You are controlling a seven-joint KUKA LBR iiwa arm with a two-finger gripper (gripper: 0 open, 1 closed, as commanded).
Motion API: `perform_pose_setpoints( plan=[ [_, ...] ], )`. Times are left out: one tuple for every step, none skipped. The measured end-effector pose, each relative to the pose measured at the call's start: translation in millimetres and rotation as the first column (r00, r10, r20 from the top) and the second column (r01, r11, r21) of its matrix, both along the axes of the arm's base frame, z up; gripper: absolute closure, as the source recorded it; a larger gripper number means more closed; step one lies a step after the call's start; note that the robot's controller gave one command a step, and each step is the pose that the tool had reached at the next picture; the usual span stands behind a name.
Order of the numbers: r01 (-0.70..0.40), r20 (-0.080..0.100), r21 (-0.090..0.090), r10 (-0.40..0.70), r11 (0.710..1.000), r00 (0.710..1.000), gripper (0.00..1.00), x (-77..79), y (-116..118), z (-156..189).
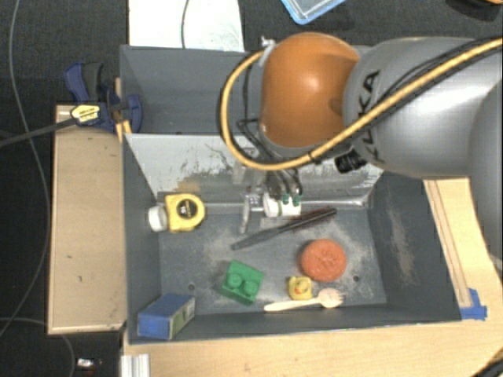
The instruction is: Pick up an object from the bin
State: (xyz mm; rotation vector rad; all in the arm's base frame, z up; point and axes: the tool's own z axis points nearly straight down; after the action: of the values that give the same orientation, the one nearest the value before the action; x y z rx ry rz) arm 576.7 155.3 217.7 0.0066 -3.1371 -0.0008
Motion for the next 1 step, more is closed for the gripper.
perform_pose_setpoints(
  plan=[
    [0.004, 0.008, 0.001, -0.004, 1.000, 1.000, 0.00, 1.7, -0.9, 4.3]
  ],
)
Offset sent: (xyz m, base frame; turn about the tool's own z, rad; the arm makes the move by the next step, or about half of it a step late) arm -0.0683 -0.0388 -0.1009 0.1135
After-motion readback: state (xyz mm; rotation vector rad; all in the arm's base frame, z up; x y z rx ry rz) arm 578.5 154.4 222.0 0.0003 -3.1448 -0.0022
